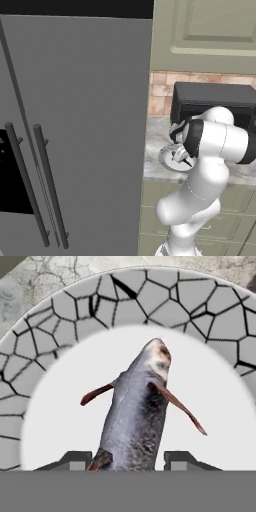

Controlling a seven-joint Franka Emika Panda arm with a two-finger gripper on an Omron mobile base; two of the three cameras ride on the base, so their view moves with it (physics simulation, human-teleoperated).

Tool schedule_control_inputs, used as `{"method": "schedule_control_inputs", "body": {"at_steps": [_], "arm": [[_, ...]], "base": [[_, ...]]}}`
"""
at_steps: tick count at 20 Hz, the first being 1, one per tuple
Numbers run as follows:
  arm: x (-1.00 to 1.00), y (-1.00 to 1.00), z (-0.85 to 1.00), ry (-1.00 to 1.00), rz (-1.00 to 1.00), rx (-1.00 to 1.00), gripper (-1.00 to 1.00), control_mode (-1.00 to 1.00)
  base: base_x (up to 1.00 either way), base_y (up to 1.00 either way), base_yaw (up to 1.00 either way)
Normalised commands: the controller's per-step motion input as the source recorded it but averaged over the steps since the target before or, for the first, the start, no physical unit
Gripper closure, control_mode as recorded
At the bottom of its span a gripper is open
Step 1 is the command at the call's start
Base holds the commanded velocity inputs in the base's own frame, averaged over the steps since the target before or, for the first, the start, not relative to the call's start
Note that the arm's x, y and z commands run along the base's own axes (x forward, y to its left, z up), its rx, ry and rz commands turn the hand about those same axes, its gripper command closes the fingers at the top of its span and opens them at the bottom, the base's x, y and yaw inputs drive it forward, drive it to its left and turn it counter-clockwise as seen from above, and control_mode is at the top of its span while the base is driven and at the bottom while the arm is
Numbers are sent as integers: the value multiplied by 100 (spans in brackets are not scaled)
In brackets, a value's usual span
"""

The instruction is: Take the fish from the oven and place it on the plate on the counter.

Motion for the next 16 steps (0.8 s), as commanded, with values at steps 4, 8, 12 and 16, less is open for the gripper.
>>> {"method": "schedule_control_inputs", "body": {"at_steps": [4, 8, 12, 16], "arm": [[0, 0, 2, 4, 0, -3, -100, -100], [0, 0, 11, 5, 0, -4, -100, -100], [-18, 0, 29, 2, 0, -5, -100, -100], [-74, 0, 46, 0, 0, 0, -100, -100]], "base": [[0, 0, 0], [0, 0, 0], [0, 0, 0], [0, 0, 0]]}}
